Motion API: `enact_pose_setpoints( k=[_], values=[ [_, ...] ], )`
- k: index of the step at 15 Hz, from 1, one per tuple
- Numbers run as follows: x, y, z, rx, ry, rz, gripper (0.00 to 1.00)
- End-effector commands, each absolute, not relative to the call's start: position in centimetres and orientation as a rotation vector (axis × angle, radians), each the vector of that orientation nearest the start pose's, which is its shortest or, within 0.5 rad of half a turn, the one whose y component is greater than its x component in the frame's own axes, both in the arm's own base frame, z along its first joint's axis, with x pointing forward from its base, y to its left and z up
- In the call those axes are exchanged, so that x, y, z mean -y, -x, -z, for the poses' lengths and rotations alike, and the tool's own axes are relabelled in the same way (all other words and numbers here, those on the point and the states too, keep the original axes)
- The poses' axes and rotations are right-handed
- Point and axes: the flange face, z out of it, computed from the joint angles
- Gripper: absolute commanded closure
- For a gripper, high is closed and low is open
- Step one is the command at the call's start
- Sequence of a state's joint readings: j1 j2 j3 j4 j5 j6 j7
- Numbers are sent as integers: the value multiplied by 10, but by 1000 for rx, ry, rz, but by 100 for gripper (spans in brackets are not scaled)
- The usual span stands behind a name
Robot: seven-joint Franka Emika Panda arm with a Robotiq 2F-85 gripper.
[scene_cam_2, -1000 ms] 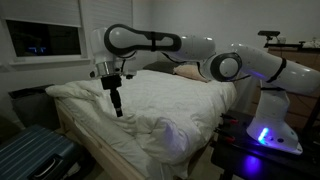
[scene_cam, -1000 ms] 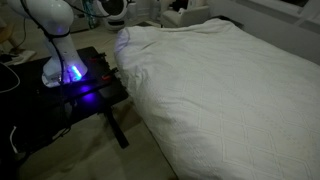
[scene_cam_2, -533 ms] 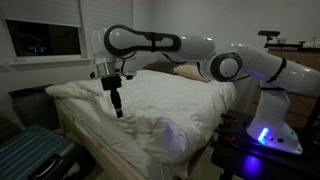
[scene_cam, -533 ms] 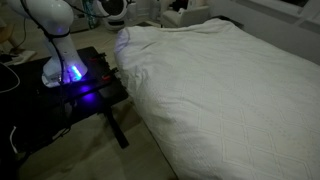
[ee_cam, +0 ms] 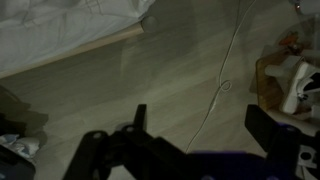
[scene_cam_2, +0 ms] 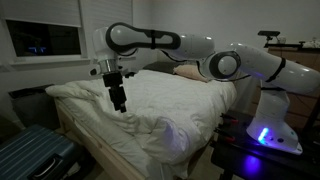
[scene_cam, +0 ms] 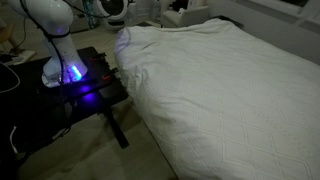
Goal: Spread the corner of the bed well
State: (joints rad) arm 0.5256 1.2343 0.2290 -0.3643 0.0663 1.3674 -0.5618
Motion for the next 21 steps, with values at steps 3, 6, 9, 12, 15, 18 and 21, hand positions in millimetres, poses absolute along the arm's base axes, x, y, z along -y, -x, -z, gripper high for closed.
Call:
enact_pose_setpoints(
  k=[3,6,9,12,15,18,21],
  values=[
    [-409,-638,-336,1640,2198,-404,0],
    [-391,-642,-328,1638,2163,-465,0],
    [-379,-644,-316,1671,2130,-512,0],
    [-370,-644,-307,1723,2078,-547,0],
    [-365,-643,-295,1759,2028,-580,0],
    [-360,-643,-280,1778,2029,-626,0],
    [-349,-647,-261,1747,2154,-717,0]
  ],
)
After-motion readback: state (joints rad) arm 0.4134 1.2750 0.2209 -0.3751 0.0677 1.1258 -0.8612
